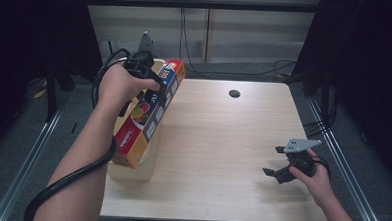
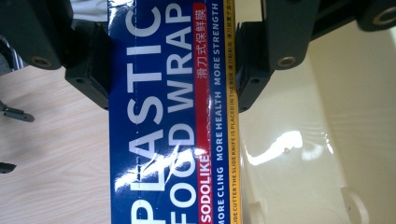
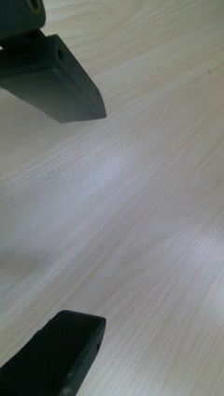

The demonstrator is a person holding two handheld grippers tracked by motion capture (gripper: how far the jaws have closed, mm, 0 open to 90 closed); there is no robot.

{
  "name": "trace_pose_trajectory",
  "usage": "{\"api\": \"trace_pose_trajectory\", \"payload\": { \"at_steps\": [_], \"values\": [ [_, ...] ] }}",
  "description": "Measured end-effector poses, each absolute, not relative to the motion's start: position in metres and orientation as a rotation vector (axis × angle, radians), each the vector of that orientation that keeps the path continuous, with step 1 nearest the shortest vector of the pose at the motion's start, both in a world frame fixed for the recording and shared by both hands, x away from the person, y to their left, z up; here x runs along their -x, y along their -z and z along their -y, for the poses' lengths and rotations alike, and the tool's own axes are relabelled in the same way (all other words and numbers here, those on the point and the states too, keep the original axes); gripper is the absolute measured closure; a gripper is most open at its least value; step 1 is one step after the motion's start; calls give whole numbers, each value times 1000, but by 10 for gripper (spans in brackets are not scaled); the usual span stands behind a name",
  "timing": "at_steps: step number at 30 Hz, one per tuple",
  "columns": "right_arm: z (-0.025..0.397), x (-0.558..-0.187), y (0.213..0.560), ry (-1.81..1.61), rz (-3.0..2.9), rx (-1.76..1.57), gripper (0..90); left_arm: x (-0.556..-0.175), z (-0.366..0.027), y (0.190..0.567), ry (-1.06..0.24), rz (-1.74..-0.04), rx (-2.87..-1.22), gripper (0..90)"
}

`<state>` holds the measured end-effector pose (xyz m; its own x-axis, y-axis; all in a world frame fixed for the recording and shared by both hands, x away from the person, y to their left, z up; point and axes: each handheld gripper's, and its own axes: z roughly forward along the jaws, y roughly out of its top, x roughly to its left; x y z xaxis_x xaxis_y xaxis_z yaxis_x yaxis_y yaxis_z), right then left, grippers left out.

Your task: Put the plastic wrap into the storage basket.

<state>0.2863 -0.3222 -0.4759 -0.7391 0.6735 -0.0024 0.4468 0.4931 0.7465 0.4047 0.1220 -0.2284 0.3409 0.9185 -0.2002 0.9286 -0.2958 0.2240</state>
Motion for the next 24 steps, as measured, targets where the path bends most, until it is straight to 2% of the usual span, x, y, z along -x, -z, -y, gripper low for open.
{"api": "trace_pose_trajectory", "payload": {
  "at_steps": [24],
  "values": [
    [322, -286, 477, -1084, -2450, -954, 23, -399, -160, 222, 19, -1736, -2250, 407]
  ]
}}
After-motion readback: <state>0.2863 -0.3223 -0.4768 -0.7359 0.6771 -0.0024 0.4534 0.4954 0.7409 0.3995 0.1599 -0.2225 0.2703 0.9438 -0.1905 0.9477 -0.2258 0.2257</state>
